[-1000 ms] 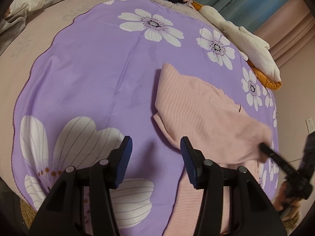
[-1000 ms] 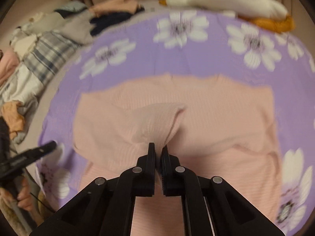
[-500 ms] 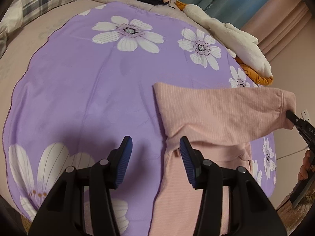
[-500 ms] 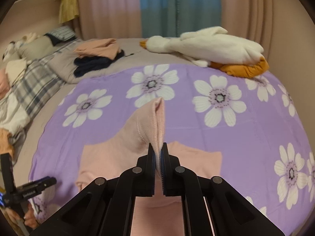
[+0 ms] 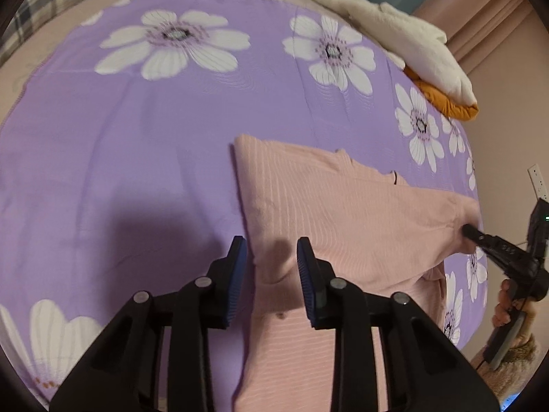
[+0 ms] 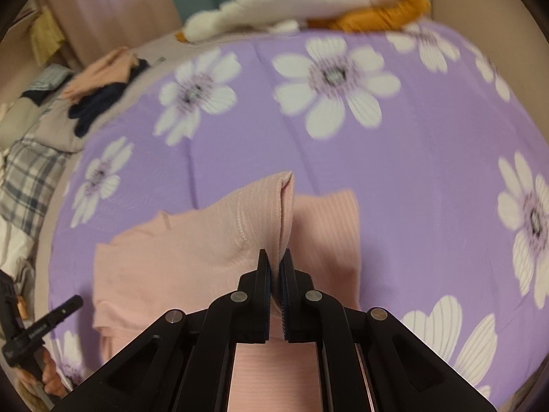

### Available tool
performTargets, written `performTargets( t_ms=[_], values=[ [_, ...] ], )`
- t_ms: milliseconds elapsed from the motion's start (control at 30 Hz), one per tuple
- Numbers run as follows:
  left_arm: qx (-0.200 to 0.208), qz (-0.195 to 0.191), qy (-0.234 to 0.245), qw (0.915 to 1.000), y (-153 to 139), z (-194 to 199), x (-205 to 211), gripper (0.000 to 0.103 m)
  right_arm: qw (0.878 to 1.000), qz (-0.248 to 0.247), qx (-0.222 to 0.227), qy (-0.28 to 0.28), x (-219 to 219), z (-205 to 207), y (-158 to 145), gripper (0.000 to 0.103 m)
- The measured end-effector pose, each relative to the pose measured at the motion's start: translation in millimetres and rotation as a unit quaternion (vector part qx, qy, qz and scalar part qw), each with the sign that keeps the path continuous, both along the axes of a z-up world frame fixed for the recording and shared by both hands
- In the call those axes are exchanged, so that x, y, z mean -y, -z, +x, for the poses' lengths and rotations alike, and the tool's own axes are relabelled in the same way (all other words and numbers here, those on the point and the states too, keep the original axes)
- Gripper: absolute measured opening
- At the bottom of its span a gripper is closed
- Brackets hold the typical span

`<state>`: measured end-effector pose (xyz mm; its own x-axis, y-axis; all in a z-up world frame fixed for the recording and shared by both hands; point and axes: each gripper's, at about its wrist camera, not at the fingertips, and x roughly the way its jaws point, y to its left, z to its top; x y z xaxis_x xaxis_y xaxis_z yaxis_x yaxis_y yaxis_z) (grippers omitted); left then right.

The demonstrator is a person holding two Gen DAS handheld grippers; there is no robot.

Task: Fold small clothes

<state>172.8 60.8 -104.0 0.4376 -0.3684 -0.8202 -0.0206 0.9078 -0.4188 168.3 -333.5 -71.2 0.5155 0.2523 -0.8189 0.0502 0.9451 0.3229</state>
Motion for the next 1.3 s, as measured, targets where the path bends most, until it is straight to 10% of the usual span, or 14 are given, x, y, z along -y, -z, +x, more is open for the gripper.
performTargets(
  t_ms=[400,1300],
  values=[
    [-0.04,0.008,0.015,0.9991,43,-4,12,0.032,0.995,0.013,-0.084,0.045,18,8,76,0.006],
    [-0.04,-0.02,0.005,0.999,48,-38,6,0.033,0.996,0.034,-0.034,0.069,43,-26,49,0.004]
  ],
)
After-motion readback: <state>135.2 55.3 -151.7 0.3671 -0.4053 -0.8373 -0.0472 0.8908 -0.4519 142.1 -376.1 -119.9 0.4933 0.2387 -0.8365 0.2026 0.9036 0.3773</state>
